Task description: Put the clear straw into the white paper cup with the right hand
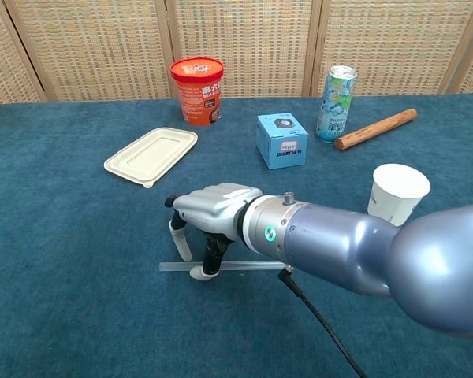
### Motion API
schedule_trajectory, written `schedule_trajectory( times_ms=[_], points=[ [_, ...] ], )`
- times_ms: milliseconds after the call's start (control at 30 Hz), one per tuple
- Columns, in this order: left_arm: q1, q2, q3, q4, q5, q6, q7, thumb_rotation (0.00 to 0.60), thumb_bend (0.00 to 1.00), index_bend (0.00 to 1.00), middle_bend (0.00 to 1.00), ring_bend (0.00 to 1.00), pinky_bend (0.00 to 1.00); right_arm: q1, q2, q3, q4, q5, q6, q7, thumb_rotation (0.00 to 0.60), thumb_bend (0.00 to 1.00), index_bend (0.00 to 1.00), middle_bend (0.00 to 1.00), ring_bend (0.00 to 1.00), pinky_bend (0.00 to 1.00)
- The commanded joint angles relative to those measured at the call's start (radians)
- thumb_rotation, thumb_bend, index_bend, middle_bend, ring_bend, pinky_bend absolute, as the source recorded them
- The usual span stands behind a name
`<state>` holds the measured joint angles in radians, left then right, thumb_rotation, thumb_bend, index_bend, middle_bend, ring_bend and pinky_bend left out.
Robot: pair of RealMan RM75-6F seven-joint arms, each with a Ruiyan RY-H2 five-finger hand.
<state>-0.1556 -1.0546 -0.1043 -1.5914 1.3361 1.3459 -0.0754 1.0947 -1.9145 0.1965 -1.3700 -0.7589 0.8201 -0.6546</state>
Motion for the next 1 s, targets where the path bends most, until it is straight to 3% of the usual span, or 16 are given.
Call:
schedule_trajectory(
  times_ms=[33, 567, 1000],
  points=[
    [0.0, 0.0, 0.0, 0.0, 0.0, -0.001, -0.002, 0.6, 0.06, 0.0, 0.0, 0.0, 0.0, 0.002, -0.006, -0.004, 0.008, -0.002, 0.001, 0.001, 0.6, 0.4, 0.55, 0.0, 0.0, 0.0],
    [0.003, 0.007, 0.002, -0.002, 0.008, 0.005, -0.019, 0.6, 0.06, 0.0, 0.0, 0.0, 0.0, -0.003, -0.024, -0.037, 0.053, -0.034, 0.004, 0.007, 0.6, 0.41, 0.55, 0.0, 0.0, 0.0],
    [-0.001, 0.007, 0.005, -0.002, 0.007, -0.008, -0.022, 0.6, 0.06, 0.0, 0.0, 0.0, 0.0, -0.033, 0.0, -0.033, 0.021, -0.139, 0.007, 0.092, 0.6, 0.51, 0.69, 0.0, 0.0, 0.0]
  ],
)
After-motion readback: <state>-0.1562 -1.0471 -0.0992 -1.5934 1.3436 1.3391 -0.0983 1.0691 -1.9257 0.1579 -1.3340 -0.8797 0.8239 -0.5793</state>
